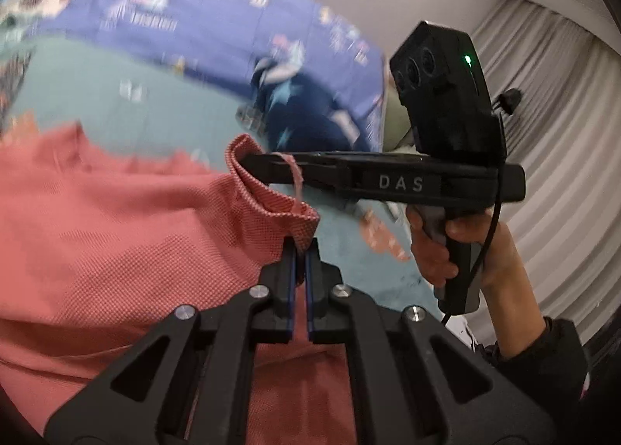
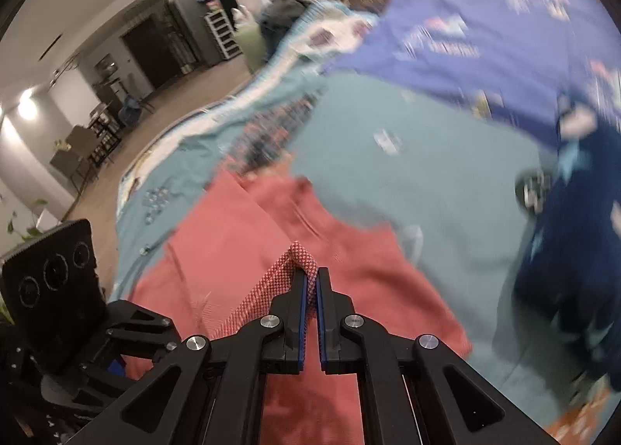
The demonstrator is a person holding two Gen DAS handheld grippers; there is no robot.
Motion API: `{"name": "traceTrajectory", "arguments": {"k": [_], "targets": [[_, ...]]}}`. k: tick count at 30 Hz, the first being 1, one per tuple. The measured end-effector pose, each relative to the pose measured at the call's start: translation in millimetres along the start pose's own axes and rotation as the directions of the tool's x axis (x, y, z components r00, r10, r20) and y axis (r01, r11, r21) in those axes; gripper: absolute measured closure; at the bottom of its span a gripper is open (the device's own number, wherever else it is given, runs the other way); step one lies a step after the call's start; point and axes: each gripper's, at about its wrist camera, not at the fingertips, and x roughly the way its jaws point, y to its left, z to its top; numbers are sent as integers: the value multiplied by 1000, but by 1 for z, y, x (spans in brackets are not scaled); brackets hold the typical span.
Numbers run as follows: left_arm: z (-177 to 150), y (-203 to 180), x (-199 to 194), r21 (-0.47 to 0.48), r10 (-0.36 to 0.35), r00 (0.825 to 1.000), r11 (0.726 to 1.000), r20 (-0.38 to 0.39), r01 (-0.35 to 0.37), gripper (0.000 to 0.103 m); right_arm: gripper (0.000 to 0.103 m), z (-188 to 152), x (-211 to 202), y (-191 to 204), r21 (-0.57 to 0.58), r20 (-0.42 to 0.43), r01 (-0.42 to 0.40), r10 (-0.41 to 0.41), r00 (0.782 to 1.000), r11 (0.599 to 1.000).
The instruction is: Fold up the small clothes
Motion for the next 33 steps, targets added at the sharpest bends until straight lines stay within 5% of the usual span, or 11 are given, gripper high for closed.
{"name": "traceTrajectory", "arguments": {"k": [3, 6, 9, 13, 17, 19, 22, 29, 33], "targets": [[-8, 8, 15, -30, 15, 998, 999, -63, -17, 99, 100, -19, 21, -24, 49, -33, -13, 15, 999, 999], [-14, 16, 15, -106, -45, 992, 994, -121, 32, 91, 100, -31, 32, -31, 63, -44, -28, 30, 999, 998], [-16, 18, -1, -125, -102, 982, 989, -160, 83, 75, 100, -39, 33, -36, 75, -40, -30, 33, 999, 997], [-20, 18, -46, -80, -125, 979, 990, -159, 114, 68, 97, -48, 26, -45, 110, -58, 19, -13, 998, 994], [-12, 38, -98, 25, -10, 996, 1000, -89, 12, 50, 89, -59, 12, -59, 213, -53, 76, -66, 996, 974], [-3, 53, -119, 61, 65, 997, 996, -49, -62, 50, 69, -65, 2, -57, 251, -23, 16, -11, 1000, 968], [13, 84, -138, 62, 171, 985, 983, -1, -171, 46, 53, -76, -1, -52, 300, 4, -72, 74, 997, 951], [33, 164, -157, -43, 306, 952, 951, 19, -305, 46, 50, -95, 2, -64, 478, 72, -225, 217, 974, 849], [28, 191, -157, -108, 284, 959, 953, -11, -283, 46, 47, -100, 1, -79, 562, 125, -293, 271, 954, 773]]}}
